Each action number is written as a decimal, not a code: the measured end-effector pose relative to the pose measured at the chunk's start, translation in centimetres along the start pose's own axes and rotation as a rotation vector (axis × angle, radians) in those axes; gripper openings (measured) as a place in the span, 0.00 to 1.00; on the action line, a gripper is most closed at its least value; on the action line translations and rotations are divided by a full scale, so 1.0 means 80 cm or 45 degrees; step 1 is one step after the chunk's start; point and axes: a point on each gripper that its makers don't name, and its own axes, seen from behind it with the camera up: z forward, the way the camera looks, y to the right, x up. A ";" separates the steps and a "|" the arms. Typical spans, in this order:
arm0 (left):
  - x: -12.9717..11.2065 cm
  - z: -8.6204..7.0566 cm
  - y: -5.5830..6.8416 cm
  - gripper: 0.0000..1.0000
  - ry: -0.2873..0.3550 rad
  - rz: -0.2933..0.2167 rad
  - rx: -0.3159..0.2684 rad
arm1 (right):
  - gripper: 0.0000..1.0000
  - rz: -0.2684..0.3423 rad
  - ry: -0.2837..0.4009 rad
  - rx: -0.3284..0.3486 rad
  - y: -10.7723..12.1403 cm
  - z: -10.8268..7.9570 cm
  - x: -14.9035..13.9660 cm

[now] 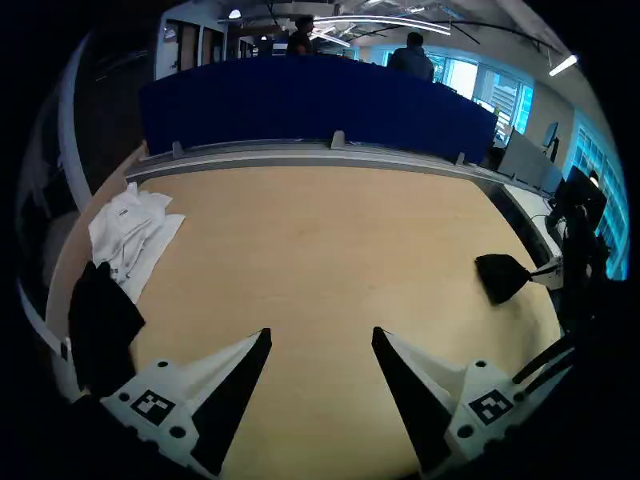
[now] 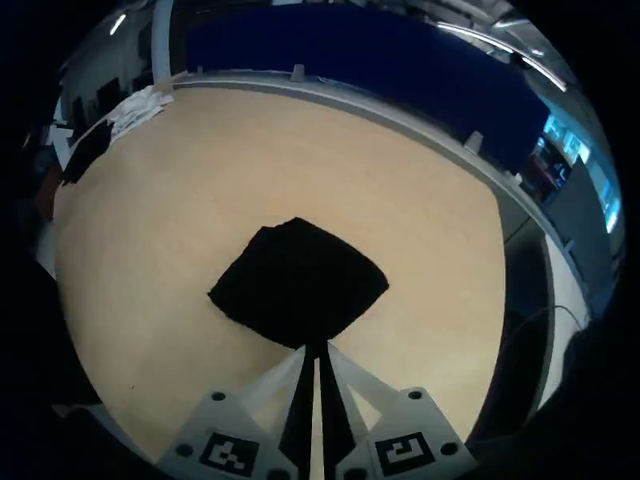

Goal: Fold towel

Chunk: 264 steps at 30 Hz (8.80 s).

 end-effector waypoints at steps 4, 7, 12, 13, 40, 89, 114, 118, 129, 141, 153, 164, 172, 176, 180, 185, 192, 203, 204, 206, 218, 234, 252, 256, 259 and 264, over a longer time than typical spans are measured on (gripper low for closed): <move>0.001 0.001 -0.001 0.94 -0.001 0.000 0.001 | 0.04 0.035 -0.044 -0.006 0.001 0.002 -0.022; 0.002 0.002 -0.001 0.93 -0.003 0.002 0.000 | 0.04 0.058 -0.075 -0.013 0.003 0.004 -0.036; 0.002 0.003 0.000 0.93 -0.008 0.009 -0.003 | 0.04 0.090 -0.121 -0.020 0.005 0.008 -0.054; 0.002 0.004 0.000 0.93 -0.010 0.010 -0.002 | 0.04 0.094 -0.130 -0.019 0.005 0.010 -0.057; -0.001 0.010 -0.005 0.93 -0.030 0.016 0.005 | 0.04 0.114 -0.221 -0.016 0.005 0.024 -0.090; 0.016 0.021 -0.022 0.93 0.026 0.000 -0.062 | 0.89 0.205 0.121 -0.210 -0.007 -0.042 0.041; 0.094 0.024 -0.046 0.94 0.300 0.073 -0.077 | 0.89 0.354 0.806 -0.420 -0.053 -0.142 0.263; 0.116 0.020 -0.058 0.93 0.390 0.074 -0.050 | 0.89 0.401 0.911 -0.444 -0.062 -0.159 0.293; 0.169 -0.006 -0.089 0.93 0.655 0.045 0.043 | 0.89 0.455 1.045 -0.548 -0.097 -0.180 0.347; 0.179 -0.017 -0.101 0.93 0.795 0.057 0.075 | 0.89 0.425 1.097 -0.563 -0.139 -0.180 0.367; 0.171 -0.015 -0.105 0.93 0.857 0.065 0.076 | 0.92 0.435 1.140 -0.546 -0.163 -0.173 0.378; 0.140 0.002 -0.111 0.93 0.910 0.066 0.116 | 1.00 0.378 1.127 -0.521 -0.185 -0.138 0.370; 0.121 0.018 -0.108 0.93 0.957 0.111 0.156 | 1.00 0.400 1.168 -0.508 -0.194 -0.137 0.368; 0.108 0.023 -0.107 0.93 0.974 0.108 0.161 | 1.00 0.413 1.192 -0.477 -0.200 -0.136 0.369; 0.095 0.029 -0.119 0.93 0.981 0.091 0.178 | 1.00 0.412 1.200 -0.474 -0.201 -0.137 0.371; 0.083 0.031 -0.134 0.93 0.997 0.076 0.202 | 1.00 0.407 1.186 -0.479 -0.200 -0.136 0.369; 0.068 0.042 -0.151 0.93 1.019 0.061 0.201 | 1.00 0.407 1.160 -0.497 -0.199 -0.122 0.355; 0.042 0.063 -0.173 0.93 1.025 0.076 0.214 | 1.00 0.429 1.129 -0.543 -0.184 -0.101 0.327; 0.041 0.065 -0.174 0.93 1.026 0.072 0.214 | 1.00 0.428 1.126 -0.546 -0.183 -0.099 0.325; 0.038 0.068 -0.178 0.93 1.027 0.063 0.214 | 1.00 0.425 1.119 -0.553 -0.180 -0.096 0.321; 0.016 0.086 -0.199 0.93 1.012 0.031 0.231 | 1.00 0.419 1.122 -0.582 -0.169 -0.090 0.319; 0.006 0.095 -0.203 0.93 1.009 0.039 0.239 | 1.00 0.413 1.127 -0.589 -0.166 -0.093 0.321; 0.006 0.096 -0.203 0.94 1.006 0.040 0.240 | 1.00 0.406 1.179 -0.624 -0.147 -0.087 0.300; 0.007 0.096 -0.203 0.94 1.006 0.040 0.240 | 1.00 0.423 1.198 -0.610 -0.147 -0.074 0.291; 0.006 0.095 -0.203 0.94 1.006 0.040 0.240 | 1.00 0.446 1.204 -0.598 -0.148 -0.062 0.282; 0.006 0.095 -0.203 0.94 1.006 0.040 0.240 | 1.00 0.470 1.206 -0.573 -0.152 -0.038 0.267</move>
